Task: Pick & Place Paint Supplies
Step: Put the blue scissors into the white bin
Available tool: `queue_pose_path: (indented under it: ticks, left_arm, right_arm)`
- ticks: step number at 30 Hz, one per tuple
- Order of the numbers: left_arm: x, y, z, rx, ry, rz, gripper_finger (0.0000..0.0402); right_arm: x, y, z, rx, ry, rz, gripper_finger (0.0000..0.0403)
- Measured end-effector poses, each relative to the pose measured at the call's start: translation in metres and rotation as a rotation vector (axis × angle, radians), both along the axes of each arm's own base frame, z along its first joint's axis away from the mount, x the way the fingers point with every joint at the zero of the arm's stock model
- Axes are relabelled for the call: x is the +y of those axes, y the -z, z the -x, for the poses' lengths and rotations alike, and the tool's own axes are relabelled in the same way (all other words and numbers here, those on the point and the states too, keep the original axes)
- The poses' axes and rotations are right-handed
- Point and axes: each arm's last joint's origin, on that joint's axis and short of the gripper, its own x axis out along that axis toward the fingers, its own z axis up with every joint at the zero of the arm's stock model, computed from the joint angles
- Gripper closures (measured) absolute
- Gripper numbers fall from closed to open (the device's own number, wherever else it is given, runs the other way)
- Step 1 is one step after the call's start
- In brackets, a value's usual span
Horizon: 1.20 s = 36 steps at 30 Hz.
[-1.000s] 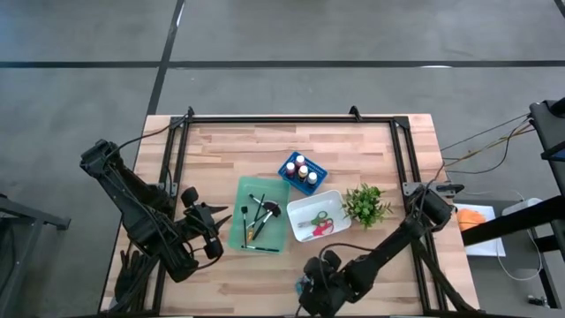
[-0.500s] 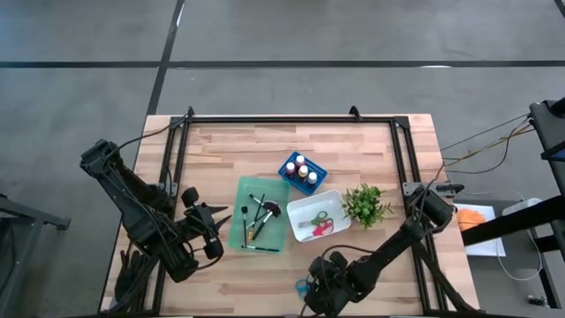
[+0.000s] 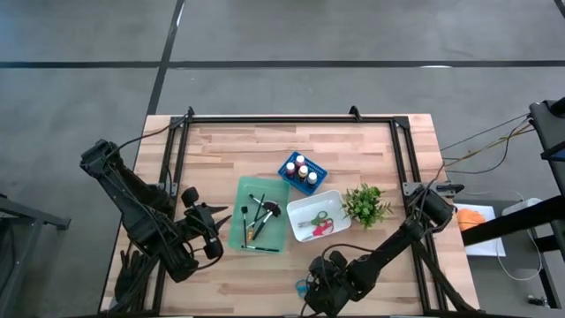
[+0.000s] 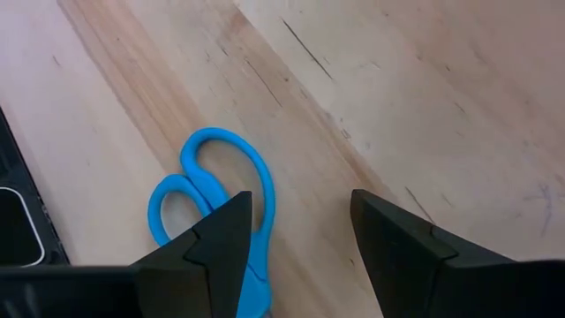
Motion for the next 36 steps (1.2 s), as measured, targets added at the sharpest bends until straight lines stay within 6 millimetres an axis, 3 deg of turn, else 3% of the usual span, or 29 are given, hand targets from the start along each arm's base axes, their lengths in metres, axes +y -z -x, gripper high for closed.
queue_pose_path:
  ticks: [36]
  left_arm:
    - [-0.0004,0.0,0.0,-0.002,0.001,0.003,0.0284]
  right_arm:
    - [-0.0039,0.0105,0.0051,0.053,-0.055,-0.032,0.0209]
